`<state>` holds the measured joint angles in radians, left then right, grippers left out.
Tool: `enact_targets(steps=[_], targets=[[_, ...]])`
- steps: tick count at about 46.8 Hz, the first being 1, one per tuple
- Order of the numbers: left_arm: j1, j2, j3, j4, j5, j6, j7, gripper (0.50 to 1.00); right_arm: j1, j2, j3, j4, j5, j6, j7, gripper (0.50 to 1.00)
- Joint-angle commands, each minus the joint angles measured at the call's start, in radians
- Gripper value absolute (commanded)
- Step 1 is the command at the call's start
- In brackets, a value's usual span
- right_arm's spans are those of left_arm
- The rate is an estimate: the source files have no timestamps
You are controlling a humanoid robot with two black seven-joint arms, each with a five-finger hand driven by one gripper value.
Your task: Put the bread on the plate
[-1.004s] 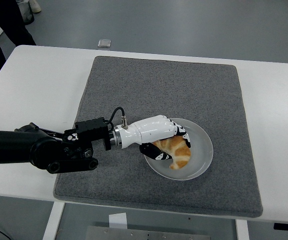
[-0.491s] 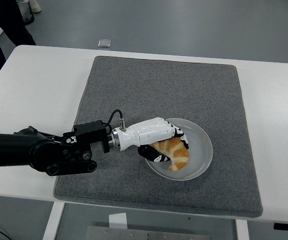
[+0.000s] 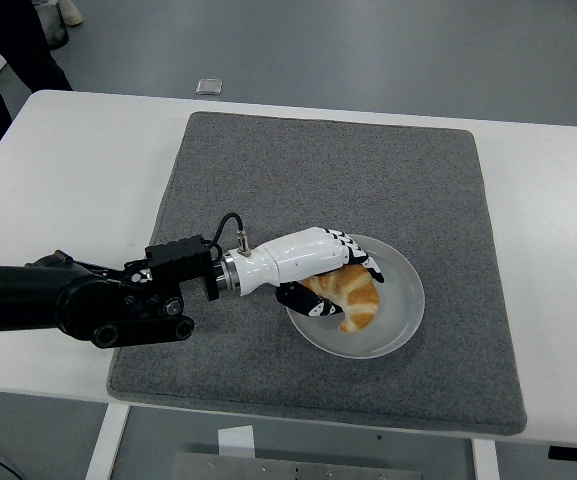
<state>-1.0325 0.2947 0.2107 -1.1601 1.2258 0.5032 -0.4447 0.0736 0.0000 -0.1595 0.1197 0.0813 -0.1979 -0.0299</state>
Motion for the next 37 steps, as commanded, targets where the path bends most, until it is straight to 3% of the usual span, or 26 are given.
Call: enact_targets(steps=[1,4,10,22,37], targets=[[0.0,0.001,-0.005,-0.001,0.0,0.0,0.0,0.844,0.0,0.0,0.0,0.0,0.0,0.0,0.001,0.952],[0.0,0.001,-0.011,-0.001,0.0,0.0,0.0,0.863,0.0,0.0,0.0,0.0,0.0,0.0,0.001,0.952],[0.0,0.003,-0.013,-0.004,0.0,0.0,0.0,0.988,0.0,0.0,0.0,0.0,0.0,0.0,-0.001,0.952],[0.009,0.006,-0.025,-0.01,-0.002,0.0,0.0,0.99,0.0,0.0,0.0,0.0,0.001,0.0,0.001,0.952],[0.008,0.015,-0.186,-0.026,-0.094,-0.041,0.004,0.99,0.0,0.0,0.0,0.0,0.0,0.0,0.001,0.952]])
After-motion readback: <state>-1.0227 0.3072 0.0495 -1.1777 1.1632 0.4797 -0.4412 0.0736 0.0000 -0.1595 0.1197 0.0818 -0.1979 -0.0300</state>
